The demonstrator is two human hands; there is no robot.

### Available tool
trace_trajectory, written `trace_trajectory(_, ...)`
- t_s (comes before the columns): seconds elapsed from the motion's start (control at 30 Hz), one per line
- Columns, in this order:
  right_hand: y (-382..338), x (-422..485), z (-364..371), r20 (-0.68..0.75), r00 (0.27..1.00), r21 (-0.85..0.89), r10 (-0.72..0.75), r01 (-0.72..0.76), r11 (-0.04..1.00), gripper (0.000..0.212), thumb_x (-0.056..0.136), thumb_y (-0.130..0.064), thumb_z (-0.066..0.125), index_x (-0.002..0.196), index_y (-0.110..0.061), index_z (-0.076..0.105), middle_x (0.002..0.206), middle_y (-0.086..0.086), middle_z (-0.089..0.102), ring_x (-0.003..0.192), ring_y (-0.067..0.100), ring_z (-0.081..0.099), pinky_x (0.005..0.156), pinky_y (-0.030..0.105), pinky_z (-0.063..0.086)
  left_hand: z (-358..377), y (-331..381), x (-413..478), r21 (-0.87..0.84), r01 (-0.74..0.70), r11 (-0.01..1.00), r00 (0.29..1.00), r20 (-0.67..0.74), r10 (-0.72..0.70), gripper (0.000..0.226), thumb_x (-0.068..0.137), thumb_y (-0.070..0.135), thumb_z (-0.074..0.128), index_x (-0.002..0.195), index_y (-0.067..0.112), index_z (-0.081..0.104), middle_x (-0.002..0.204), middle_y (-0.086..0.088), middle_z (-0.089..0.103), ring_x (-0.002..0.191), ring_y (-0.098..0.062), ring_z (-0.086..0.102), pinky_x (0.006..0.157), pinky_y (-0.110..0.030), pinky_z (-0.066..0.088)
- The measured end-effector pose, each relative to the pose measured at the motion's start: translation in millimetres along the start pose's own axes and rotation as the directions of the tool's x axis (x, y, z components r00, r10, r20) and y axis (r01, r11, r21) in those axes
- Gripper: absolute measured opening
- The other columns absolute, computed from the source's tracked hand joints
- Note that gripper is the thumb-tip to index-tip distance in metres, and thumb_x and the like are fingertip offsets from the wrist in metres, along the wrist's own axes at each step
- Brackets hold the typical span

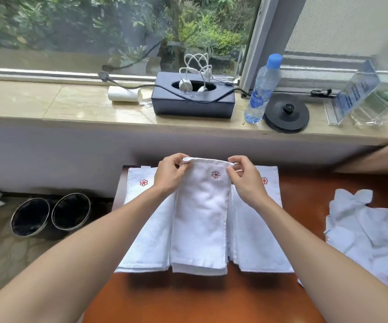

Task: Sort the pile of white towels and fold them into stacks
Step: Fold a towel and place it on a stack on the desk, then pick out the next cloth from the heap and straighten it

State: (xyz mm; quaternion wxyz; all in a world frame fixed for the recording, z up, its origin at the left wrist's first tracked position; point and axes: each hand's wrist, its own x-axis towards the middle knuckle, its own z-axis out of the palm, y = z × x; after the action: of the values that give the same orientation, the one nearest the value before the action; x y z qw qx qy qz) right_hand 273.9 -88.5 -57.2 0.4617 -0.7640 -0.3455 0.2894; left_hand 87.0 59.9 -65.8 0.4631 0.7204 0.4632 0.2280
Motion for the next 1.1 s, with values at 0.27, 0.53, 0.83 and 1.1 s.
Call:
trace_trajectory(0.27,42.9,29.3,29.5,-0.025,0.982,0.020,0.185,-0.184,0.983,0.040,0.102,-0.024,0.060,0.140,-0.024,0.047,0.104,-0.005,0.061,0.079,0.007,0.059,0.063,0.010,0.045,31.0,-43.7,26.6,-0.041,0.133,0.990,0.986,0.109,-0.127,0.026,0.093,0.019,0.064,0.119,0.025,0.065,0.096,0.012,0.069,0.085,-0.013,0.064,0.069,-0.021,0.049)
trace_trajectory(0.53,63.7,-22.1,47.1,0.065,0.952,-0.020,0.300,-0.299,0.954,0.075,0.099,-0.026,0.059,0.160,-0.036,0.015,0.111,-0.012,0.061,0.084,0.008,0.067,0.067,0.020,0.053,32.4,-69.9,-34.0,0.093,0.148,0.985,0.970,0.179,-0.163,0.050,0.093,0.023,0.060,0.139,0.031,0.043,0.108,0.006,0.063,0.101,-0.018,0.061,0.082,-0.039,0.052)
trace_trajectory(0.83,73.9,-122.3,48.9,0.193,0.968,-0.018,0.158,-0.157,0.987,0.089,0.095,-0.018,0.062,0.155,-0.060,0.011,0.145,-0.020,0.054,0.124,0.006,0.059,0.100,0.032,0.055,21.4,-75.0,-124.7,0.180,0.182,0.967,0.945,0.238,-0.223,0.063,0.102,0.026,0.052,0.158,0.026,0.022,0.142,-0.008,0.059,0.122,-0.030,0.061,0.101,-0.050,0.050)
trace_trajectory(1.1,88.4,-154.1,42.3,0.222,0.956,-0.169,0.192,-0.156,0.973,0.042,0.102,-0.009,0.052,0.135,-0.035,0.059,0.129,-0.020,0.051,0.120,0.004,0.054,0.105,0.021,0.046,16.8,-70.6,-169.4,0.025,0.213,0.977,0.947,0.239,-0.213,0.069,0.101,0.014,0.058,0.158,0.033,0.025,0.145,0.003,0.052,0.125,-0.023,0.055,0.105,-0.041,0.048)
